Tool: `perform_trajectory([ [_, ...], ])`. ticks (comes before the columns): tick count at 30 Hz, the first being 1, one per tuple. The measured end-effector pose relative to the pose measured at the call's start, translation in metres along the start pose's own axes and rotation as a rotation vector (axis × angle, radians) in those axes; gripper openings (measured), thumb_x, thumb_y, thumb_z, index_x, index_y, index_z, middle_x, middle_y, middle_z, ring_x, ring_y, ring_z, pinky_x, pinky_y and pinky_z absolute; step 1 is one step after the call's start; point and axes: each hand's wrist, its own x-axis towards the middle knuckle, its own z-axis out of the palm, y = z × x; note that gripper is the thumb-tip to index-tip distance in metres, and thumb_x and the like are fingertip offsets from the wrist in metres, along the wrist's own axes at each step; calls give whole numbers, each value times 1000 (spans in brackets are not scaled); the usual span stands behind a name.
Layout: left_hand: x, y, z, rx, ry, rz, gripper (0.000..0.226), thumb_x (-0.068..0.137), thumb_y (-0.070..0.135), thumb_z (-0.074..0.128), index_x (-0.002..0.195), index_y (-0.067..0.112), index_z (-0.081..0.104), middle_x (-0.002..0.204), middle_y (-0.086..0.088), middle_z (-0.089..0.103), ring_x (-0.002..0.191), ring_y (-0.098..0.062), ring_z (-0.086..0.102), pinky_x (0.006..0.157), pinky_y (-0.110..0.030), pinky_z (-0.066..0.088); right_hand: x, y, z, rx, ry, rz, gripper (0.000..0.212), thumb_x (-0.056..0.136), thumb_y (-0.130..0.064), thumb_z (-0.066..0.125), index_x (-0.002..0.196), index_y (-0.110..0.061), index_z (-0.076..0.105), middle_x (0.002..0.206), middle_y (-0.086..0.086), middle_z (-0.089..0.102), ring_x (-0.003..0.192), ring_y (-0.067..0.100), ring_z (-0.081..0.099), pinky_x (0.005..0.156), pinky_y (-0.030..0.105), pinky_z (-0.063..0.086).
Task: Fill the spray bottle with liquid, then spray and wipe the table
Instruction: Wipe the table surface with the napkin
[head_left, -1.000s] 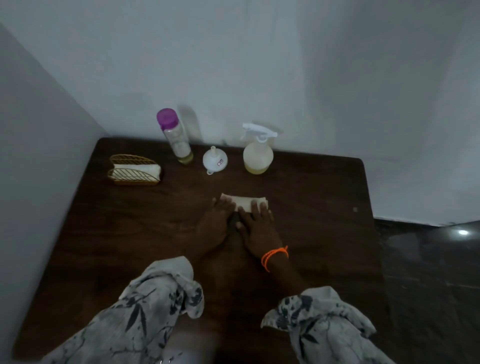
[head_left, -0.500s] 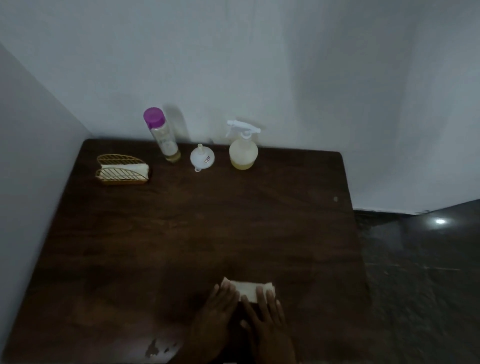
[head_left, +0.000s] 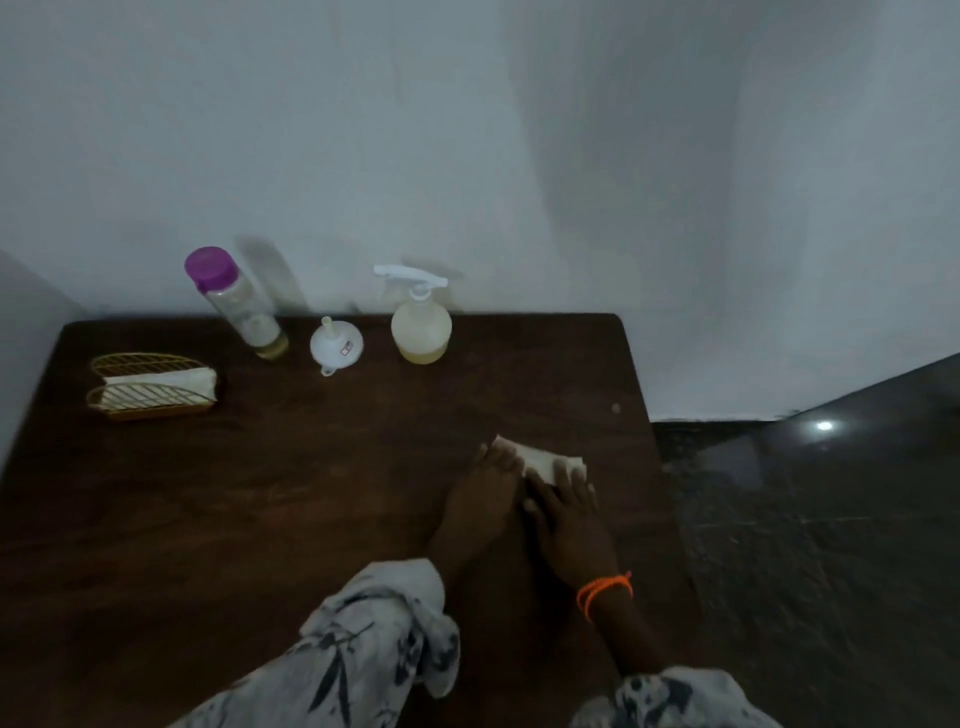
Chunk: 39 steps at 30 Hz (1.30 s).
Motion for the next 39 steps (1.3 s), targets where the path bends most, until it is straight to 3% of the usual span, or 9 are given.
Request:
perform_trajectory([
  [5, 57, -41, -25, -45, 84, -90, 54, 107, 20, 40, 159, 9, 32, 168, -15, 27, 159, -29, 15, 130, -45, 6, 85, -17, -32, 16, 1, -60, 52, 107, -47, 35, 158, -39, 28, 171, 10, 10, 158, 33, 1, 128, 46, 5],
  [11, 46, -99, -24, -50, 144, -169, 58, 104, 22, 44, 159, 9, 31, 168, -14, 26, 159, -29, 14, 130, -44, 6, 127, -61, -28, -28, -26, -196, 54, 106, -49, 36, 158, -35, 30, 170, 11, 11, 158, 34, 2, 127, 48, 7],
  [20, -20, -198, -20, -6, 126, -325, 62, 108, 33, 38, 163, 11, 21, 171, -12, 18, 160, -27, 8, 130, -45, 4, 145, -170, 5, -98, -69, -352, 56, 105, -51, 38, 158, -35, 30, 171, 10, 10, 157, 36, 0, 127, 48, 5],
  [28, -102, -267, -18, -147, 193, -449, 63, 101, 25, 49, 160, 12, 32, 169, -11, 27, 160, -24, 14, 131, -41, 5, 136, -264, 44, -112, -133, -479, 57, 106, -53, 34, 159, -37, 25, 171, 8, 5, 158, 33, -3, 127, 48, 2],
  [39, -270, -314, 8, -226, 209, -555, 65, 101, 12, 47, 162, 10, 26, 171, -10, 18, 161, -22, 7, 130, -37, -1, 54, -375, 109, -198, -221, -657, 55, 107, -50, 32, 160, -35, 23, 171, 7, 1, 158, 33, -3, 128, 48, 2],
])
